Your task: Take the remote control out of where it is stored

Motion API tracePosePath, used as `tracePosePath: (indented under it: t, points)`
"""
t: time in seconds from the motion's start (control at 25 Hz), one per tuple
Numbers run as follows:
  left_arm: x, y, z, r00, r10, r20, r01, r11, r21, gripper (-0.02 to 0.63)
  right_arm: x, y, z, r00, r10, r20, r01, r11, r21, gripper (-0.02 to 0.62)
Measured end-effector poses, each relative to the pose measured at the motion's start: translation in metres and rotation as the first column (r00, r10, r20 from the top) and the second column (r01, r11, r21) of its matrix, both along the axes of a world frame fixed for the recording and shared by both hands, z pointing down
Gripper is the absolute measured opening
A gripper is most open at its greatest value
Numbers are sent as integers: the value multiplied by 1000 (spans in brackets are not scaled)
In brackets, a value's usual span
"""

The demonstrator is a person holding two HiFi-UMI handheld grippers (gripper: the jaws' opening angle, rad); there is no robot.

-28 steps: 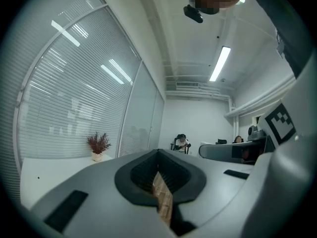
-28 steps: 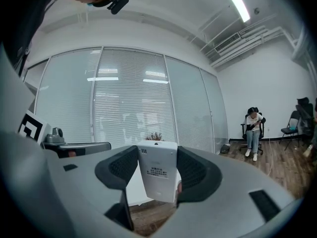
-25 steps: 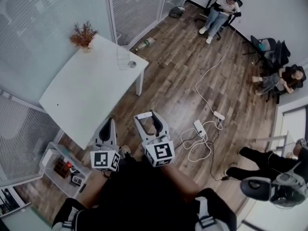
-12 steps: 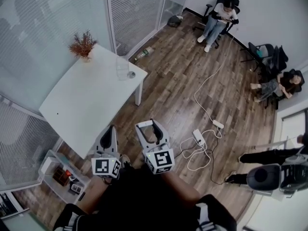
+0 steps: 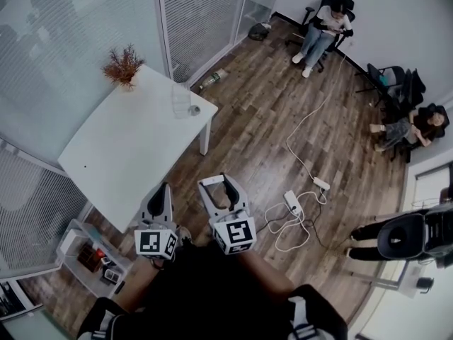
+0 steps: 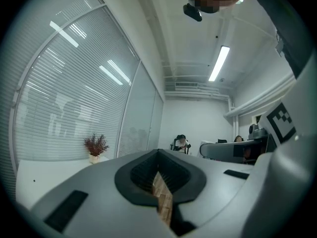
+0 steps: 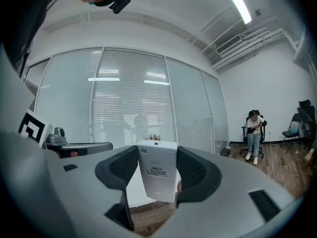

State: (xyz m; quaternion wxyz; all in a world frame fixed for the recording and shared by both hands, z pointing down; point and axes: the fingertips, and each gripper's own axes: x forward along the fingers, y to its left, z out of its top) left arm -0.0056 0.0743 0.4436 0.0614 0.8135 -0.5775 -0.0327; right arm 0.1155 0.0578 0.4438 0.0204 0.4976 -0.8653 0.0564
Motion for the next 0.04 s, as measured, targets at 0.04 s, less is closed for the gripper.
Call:
tracePosePath:
  t: [0.04]
  points:
    - [0,0,0,1000,1,0,-1,1000,2,5,0,0,0,1000,-1,0,1,1000,1,250]
